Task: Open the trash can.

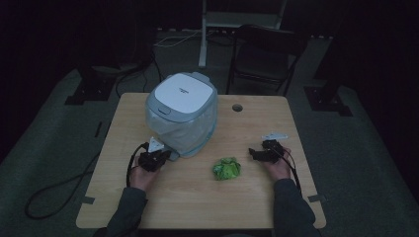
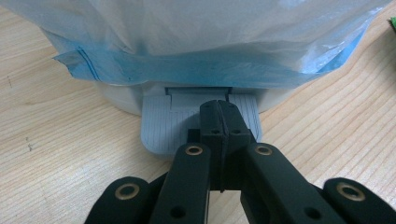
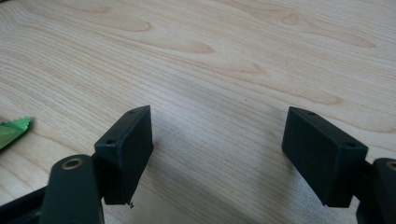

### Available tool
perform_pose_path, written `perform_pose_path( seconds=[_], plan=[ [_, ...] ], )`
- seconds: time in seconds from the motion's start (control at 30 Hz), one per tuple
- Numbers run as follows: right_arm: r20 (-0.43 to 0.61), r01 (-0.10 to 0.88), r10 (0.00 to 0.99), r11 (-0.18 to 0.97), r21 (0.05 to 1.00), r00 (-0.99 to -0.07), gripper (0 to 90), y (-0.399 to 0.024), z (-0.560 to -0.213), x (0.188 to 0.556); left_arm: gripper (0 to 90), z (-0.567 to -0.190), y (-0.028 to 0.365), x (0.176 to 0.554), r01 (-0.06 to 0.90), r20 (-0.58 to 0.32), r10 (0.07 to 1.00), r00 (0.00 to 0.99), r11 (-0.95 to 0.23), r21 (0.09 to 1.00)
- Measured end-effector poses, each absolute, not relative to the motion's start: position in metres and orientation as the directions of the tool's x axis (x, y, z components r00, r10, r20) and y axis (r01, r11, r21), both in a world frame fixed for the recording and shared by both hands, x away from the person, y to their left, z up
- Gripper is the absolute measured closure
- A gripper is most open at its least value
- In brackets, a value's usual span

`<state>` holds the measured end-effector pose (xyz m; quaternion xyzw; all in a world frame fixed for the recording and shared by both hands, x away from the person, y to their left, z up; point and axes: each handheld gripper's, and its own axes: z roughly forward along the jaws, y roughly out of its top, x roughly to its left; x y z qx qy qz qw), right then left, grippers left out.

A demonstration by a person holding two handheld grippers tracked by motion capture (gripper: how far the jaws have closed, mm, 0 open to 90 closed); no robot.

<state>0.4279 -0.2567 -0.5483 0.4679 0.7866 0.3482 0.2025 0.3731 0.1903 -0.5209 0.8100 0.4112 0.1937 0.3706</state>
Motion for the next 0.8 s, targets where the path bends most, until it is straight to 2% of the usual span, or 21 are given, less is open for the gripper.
perform_pose_path(
  seconds=[0.8],
  plan=[
    [0.007,0.595,0.877,0.320,0.737,-0.480,23.7,-0.2567,-0.5483,0.4279,90.0,-0.5236,0.1909,0.3726,0.521,0.005,0.810,0.586,-0.381,0.764]
  ],
)
